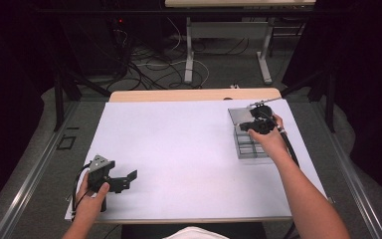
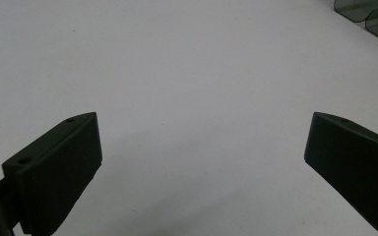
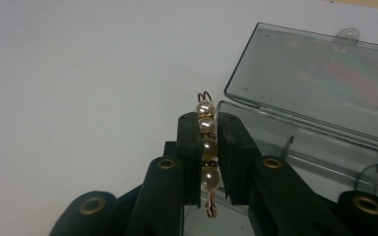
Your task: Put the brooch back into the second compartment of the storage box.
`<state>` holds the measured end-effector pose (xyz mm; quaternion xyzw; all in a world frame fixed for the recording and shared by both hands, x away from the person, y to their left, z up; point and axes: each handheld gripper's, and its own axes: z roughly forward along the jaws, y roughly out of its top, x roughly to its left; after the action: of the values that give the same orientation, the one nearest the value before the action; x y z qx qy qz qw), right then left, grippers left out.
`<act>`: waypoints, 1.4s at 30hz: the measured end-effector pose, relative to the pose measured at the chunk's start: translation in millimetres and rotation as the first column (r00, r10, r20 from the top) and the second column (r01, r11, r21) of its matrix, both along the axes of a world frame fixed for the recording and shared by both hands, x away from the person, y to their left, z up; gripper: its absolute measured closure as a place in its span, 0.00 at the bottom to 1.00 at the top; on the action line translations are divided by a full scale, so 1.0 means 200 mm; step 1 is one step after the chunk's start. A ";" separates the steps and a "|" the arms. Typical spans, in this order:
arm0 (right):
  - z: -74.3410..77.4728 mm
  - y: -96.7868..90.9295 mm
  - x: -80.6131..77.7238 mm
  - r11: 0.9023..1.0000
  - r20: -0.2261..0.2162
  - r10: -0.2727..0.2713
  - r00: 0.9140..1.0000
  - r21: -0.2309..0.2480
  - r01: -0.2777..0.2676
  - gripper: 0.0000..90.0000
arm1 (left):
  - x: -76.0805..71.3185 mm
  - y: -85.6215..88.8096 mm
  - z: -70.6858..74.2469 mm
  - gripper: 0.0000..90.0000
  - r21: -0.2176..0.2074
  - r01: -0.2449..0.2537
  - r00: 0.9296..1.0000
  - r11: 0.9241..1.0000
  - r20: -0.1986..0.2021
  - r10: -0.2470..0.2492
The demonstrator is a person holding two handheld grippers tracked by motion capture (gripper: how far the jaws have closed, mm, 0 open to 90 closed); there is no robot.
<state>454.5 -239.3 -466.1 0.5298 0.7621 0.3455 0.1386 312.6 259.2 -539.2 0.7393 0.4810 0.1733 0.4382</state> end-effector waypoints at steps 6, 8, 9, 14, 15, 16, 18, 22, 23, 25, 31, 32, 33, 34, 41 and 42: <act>0.01 -0.06 0.00 1.000 0.002 -0.020 1.000 -0.008 0.020 0.90 | 0.00 0.00 0.00 0.01 0.000 -0.002 1.000 1.000 0.000 0.002; 0.02 -0.09 0.00 1.000 0.000 -0.028 1.000 -0.011 0.028 0.90 | 0.00 0.00 0.00 0.01 0.000 -0.002 1.000 1.000 -0.001 0.002; 0.02 -0.11 0.00 0.999 0.001 -0.039 0.999 -0.011 0.039 0.90 | 0.00 0.00 0.00 0.01 0.001 -0.001 1.000 1.000 0.000 0.001; 0.02 -0.15 0.00 0.998 -0.005 -0.052 0.999 -0.018 0.052 0.90 | 0.00 -0.01 0.00 0.01 0.001 -0.001 1.000 1.000 -0.002 0.001; 0.02 -0.17 0.00 0.998 -0.008 -0.056 0.998 -0.023 0.055 0.90 | 0.00 -0.01 0.00 0.01 0.002 -0.001 1.000 1.000 -0.003 0.001; 0.02 -0.17 0.00 0.998 -0.008 -0.056 0.998 -0.023 0.055 0.90 | 0.00 -0.01 0.00 0.01 0.002 -0.003 1.000 1.000 -0.004 0.003; 0.02 -0.18 0.01 0.998 -0.008 -0.056 0.998 -0.031 0.056 0.90 | 0.00 -0.01 0.00 0.01 0.002 -0.002 1.000 1.000 -0.004 0.002; 0.02 -0.20 0.01 0.997 -0.011 -0.060 0.998 -0.039 0.060 0.90 | 0.00 -0.01 0.00 0.01 0.003 -0.002 1.000 1.000 -0.002 0.002; 0.02 -0.20 0.01 0.997 -0.014 -0.062 0.998 -0.039 0.061 0.90 | 0.00 -0.01 0.00 0.01 0.001 -0.002 1.000 1.000 -0.002 0.002; 0.01 -0.21 0.01 0.997 -0.014 -0.055 0.998 -0.052 0.055 0.90 | 0.00 0.00 0.00 0.01 0.004 -0.003 1.000 1.000 -0.003 0.003; -0.02 -0.23 0.03 0.996 -0.027 -0.059 0.998 -0.069 0.057 0.90 | 0.00 0.00 0.00 0.01 0.004 0.000 1.000 1.000 -0.006 0.000; -0.02 -0.23 0.03 0.996 -0.027 -0.057 0.998 -0.073 0.055 0.90 | 0.00 0.00 0.00 0.01 0.004 0.000 1.000 1.000 -0.006 0.000; -0.03 -0.24 0.03 0.995 -0.038 -0.056 0.998 -0.082 0.053 0.90 | 0.00 0.00 0.00 0.01 0.005 0.001 1.000 1.000 -0.007 -0.001; -0.03 -0.24 0.03 0.995 -0.038 -0.056 0.998 -0.082 0.053 0.90 | 0.00 0.00 0.00 0.01 0.005 0.001 1.000 1.000 -0.007 -0.001; -0.05 -0.24 0.05 0.993 -0.051 -0.048 0.998 -0.107 0.043 0.90 | 0.00 0.00 0.00 0.01 0.005 0.000 1.000 1.000 -0.005 0.000; -0.05 -0.24 0.05 0.993 -0.051 -0.048 0.998 -0.107 0.043 0.90 | 0.00 0.00 0.00 0.01 0.005 -0.001 1.000 1.000 -0.005 0.001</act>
<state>464.3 -287.3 -477.0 0.5480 0.7706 0.2868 0.1537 313.2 258.6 -539.7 0.7404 0.4821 0.1729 0.4352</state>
